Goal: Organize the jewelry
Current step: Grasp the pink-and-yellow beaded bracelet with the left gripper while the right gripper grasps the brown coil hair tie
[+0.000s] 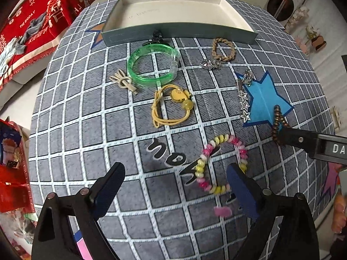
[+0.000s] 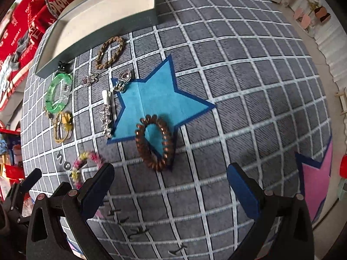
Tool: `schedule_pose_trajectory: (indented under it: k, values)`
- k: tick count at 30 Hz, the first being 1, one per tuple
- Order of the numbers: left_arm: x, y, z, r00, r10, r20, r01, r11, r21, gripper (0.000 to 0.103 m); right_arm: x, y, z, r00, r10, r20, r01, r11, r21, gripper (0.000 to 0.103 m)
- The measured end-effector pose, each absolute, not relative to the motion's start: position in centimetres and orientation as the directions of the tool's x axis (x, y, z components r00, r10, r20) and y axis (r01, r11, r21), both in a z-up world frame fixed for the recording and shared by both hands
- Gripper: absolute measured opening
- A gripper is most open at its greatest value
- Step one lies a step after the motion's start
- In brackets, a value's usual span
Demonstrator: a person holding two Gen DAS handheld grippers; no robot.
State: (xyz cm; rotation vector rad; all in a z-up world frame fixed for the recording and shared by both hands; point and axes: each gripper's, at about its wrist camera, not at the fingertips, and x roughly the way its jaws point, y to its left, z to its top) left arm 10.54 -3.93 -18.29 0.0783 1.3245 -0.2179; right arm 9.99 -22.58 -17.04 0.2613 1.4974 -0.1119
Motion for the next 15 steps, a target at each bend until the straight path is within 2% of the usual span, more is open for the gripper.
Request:
schedule_pose_trajectory:
  k: [1, 4, 5, 6, 8, 10, 11, 12, 13, 14, 15]
  values:
    - [10.8, -4.2, -18.6, 0.219, -0.112, -0.969, 0.206, 0.976, -0.066, 0.096, 10.3, -22.4, -17.4, 0.068, 0.088, -0.994, 0.228, 0.968, 0.101, 0.102]
    - [11.1, -4.9, -19.4, 0.202, -0.102, -0.974, 0.215, 0.975, -0.058, 0.096, 11.3, -21.8, -17.9, 0.054, 0.098, -0.994, 0.214, 0.971, 0.107, 0.098]
    - [11.1, -5.1, -19.6, 0.2, -0.1, -0.975, 0.218, 0.974, -0.055, 0.096, 11.5, -21.6, -18.0, 0.05, 0.098, -0.994, 0.207, 0.973, 0.106, 0.094]
    - [11.1, -5.3, -19.7, 0.197, -0.096, -0.976, 0.222, 0.974, -0.051, 0.092, 11.7, -21.3, -18.1, 0.044, 0.096, -0.994, 0.198, 0.975, 0.103, 0.088]
    - [11.2, -5.6, -20.1, 0.187, -0.089, -0.978, 0.228, 0.973, -0.045, 0.085, 12.0, -20.7, -18.2, 0.032, 0.082, -0.996, 0.188, 0.978, 0.086, 0.083]
    - [11.0, -6.0, -20.3, 0.198, -0.076, -0.977, 0.24, 0.971, -0.027, 0.085, 12.3, -20.2, -18.3, 0.034, 0.055, -0.998, 0.174, 0.983, 0.06, 0.078]
    - [11.0, -6.2, -20.3, 0.204, -0.066, -0.977, 0.249, 0.968, -0.013, 0.084, 12.2, -19.9, -18.5, 0.036, 0.04, -0.999, 0.167, 0.985, 0.046, 0.073]
    - [10.9, -6.3, -20.3, 0.207, -0.07, -0.976, 0.252, 0.968, -0.016, 0.079, 12.3, -19.7, -18.4, 0.037, 0.022, -0.999, 0.161, 0.987, 0.028, 0.063]
    - [10.9, -6.5, -20.1, 0.217, -0.078, -0.973, 0.259, 0.966, -0.02, 0.068, 12.4, -19.4, -18.3, 0.04, 0.009, -0.999, 0.156, 0.988, 0.015, 0.057]
    - [10.9, -6.6, -19.9, 0.225, -0.084, -0.971, 0.274, 0.961, -0.02, 0.06, 12.6, -19.2, -18.2, 0.04, -0.002, -0.999, 0.153, 0.988, 0.004, 0.043]
    - [10.8, -7.0, -19.8, 0.227, -0.09, -0.97, 0.288, 0.957, -0.021, 0.042, 12.7, -19.2, -18.0, 0.04, -0.003, -0.999, 0.153, 0.988, 0.003, 0.036]
